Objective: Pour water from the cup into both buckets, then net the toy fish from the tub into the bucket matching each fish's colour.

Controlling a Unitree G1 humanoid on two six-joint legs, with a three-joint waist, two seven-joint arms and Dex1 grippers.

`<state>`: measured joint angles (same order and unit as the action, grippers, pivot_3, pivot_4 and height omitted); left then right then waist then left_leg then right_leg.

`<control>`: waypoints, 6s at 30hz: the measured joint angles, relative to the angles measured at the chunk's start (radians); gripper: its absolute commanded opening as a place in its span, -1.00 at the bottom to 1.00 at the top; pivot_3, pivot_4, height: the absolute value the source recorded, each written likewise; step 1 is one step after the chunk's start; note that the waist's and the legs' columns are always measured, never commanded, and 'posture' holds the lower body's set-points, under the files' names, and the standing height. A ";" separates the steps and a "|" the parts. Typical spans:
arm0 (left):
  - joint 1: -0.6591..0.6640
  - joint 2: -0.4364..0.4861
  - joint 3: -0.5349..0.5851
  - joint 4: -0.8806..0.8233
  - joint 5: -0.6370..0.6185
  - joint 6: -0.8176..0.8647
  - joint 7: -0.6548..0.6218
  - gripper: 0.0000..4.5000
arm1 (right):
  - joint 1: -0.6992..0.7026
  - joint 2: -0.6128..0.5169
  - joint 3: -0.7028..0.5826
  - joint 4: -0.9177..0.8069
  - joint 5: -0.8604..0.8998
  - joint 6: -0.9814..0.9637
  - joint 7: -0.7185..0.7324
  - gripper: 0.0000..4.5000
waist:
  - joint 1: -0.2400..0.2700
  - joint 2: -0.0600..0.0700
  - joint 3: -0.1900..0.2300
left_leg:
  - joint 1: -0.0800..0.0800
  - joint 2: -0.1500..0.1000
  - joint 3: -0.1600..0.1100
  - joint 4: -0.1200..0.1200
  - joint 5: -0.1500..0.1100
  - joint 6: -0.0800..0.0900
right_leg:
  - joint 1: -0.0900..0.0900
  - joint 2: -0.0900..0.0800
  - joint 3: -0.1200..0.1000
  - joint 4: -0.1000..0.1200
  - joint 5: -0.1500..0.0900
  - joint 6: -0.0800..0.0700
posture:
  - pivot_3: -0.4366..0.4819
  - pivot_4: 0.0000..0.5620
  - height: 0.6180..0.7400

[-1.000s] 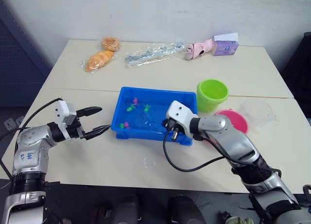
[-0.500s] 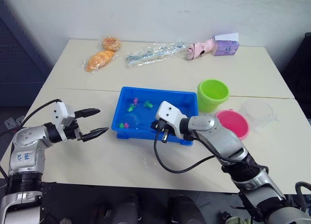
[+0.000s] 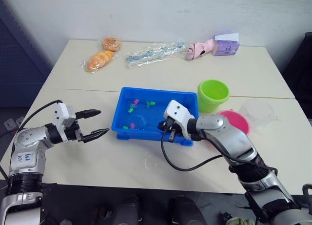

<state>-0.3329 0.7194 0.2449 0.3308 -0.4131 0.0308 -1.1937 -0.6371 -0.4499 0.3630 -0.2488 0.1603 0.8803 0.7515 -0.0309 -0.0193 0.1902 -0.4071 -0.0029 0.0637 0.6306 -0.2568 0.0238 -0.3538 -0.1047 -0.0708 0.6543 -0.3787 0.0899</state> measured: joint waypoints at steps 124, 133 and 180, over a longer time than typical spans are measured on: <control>-0.291 -0.260 -0.203 0.041 -0.017 0.001 -0.072 0.97 | 1.233 -0.147 -0.862 -0.501 0.053 -0.935 -0.316 -1.00 | 0.028 0.001 0.000 | 0.010 0.003 -0.002 0.001 0.003 -0.003 | 0.016 0.007 0.001 -0.009 0.000 0.001 | -0.05 -0.47 1.00; -0.224 -0.131 -0.053 0.121 -0.006 -0.033 0.062 0.97 | 0.570 -0.268 -0.466 -0.469 0.441 -0.213 -0.325 -1.00 | 0.018 -0.001 0.000 | 0.007 0.004 -0.004 0.002 0.003 -0.002 | 0.012 0.006 -0.001 -0.008 0.001 0.000 | -0.05 -0.47 1.00; -0.087 -0.087 -0.014 -0.002 -0.013 0.070 0.146 0.97 | -0.135 0.255 -0.058 0.263 0.094 0.086 -0.393 -1.00 | -0.004 -0.002 -0.001 | 0.000 0.000 0.001 0.001 0.002 0.000 | -0.002 0.000 -0.002 0.005 0.001 0.000 | -0.05 -0.47 1.00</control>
<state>-0.4198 0.6325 0.2306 0.3291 -0.4266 0.1011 -1.0482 -0.7724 -0.1953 0.3051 0.0138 0.2544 0.9662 0.3581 -0.0344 -0.0210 0.1894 -0.4073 -0.0033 0.0648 0.6321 -0.2552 0.0238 -0.3555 -0.1050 -0.0728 0.6597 -0.3780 0.0895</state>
